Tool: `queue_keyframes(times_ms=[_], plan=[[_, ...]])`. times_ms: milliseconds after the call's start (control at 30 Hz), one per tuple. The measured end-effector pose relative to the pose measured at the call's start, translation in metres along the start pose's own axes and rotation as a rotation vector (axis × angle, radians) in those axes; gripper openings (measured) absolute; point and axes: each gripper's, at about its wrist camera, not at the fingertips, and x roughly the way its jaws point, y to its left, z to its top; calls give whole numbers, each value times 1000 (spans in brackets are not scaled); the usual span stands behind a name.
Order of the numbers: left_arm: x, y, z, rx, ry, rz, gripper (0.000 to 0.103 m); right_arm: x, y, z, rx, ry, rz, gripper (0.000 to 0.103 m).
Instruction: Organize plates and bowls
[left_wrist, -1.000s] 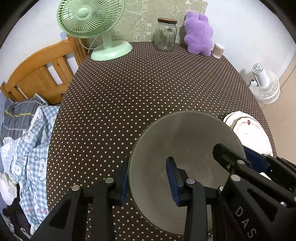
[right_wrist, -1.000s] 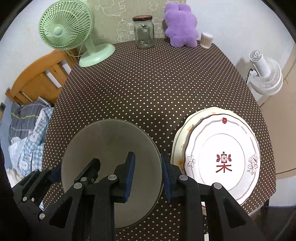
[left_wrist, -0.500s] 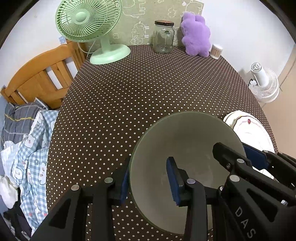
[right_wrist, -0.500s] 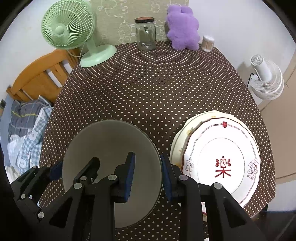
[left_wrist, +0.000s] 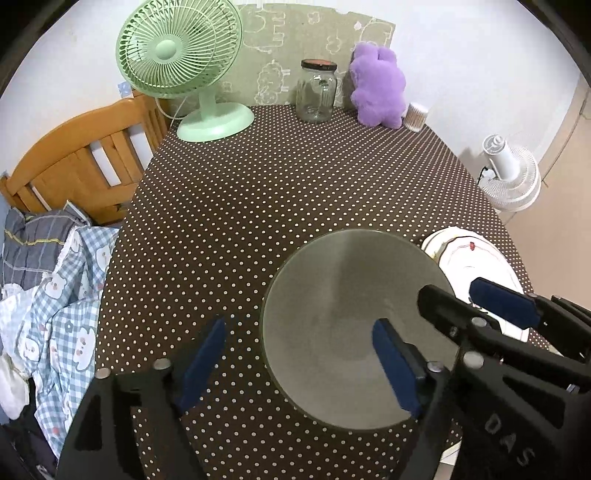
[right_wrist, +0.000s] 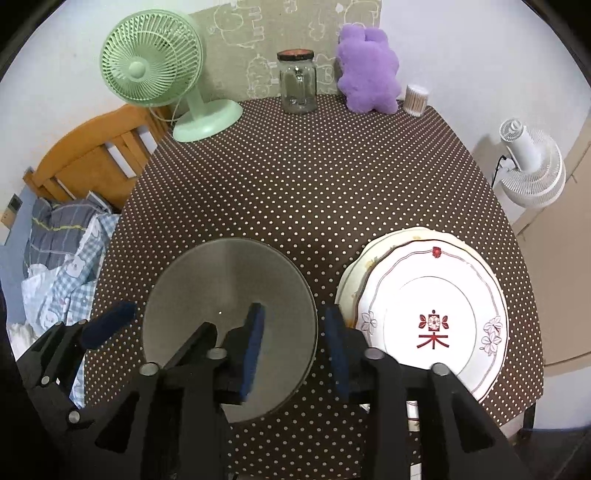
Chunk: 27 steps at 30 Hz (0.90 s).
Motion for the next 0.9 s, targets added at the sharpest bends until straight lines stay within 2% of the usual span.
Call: queue_keyframes(times_ms=[33,133,333,533,733,900], plan=[[-2,0,0,3,2,-9,91,-3,0,-1,-1,-8,6,56],[-6,3,-2,-5,3,-3,96,-12,-1,-4,-17,-29,15,64],[-6,1,-2,2,3,-3,97,-14,-8,-6,-2,-22,40,72],[8,0,0,-17,29,4,97,1,-21,-4,50,7,62,72],[23,6,1,-63,55,32,97,20,-27,0,77,49,146,72],[34,8,3,-79,80,13,94,37,-24,6,82,93,171,72]])
